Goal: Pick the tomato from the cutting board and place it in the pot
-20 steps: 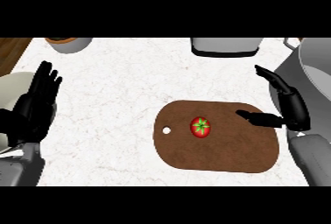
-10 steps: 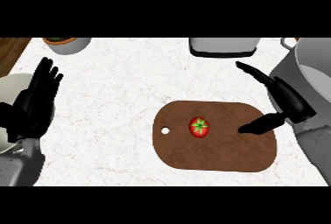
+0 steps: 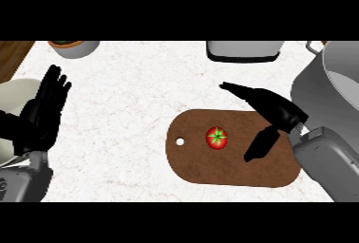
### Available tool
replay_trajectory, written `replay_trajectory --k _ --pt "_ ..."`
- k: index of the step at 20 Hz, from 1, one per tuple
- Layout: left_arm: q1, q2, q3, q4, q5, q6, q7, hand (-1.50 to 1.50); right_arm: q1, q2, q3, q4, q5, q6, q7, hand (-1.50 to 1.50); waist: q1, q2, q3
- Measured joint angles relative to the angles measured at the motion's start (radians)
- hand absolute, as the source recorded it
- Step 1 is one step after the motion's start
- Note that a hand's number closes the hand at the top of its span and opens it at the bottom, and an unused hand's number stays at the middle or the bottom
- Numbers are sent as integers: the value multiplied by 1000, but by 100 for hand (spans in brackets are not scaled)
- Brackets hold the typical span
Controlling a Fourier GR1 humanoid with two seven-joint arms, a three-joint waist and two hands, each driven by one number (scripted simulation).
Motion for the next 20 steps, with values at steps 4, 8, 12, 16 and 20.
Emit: replay_trajectory --k 4,8,12,16,20 --pt "8 -7 18 -8 -11 -18 0 0 9 69 0 -22 45 40 82 -150 -1 1 1" --pt "-11 -26 27 -6 -33 -21 13 0 39 138 -8 -62 87 69 148 -150 -3 1 1" --pt "-10 -27 55 -1 -36 -47 16 0 65 169 -23 -49 147 101 161 -150 -3 2 1" --pt "-3 -43 55 -22 -51 -49 31 0 76 207 -17 -5 233 97 171 -150 -2 2 2" --pt "-12 -49 72 -34 -59 -61 56 0 96 254 -22 22 309 92 157 -150 -2 2 2"
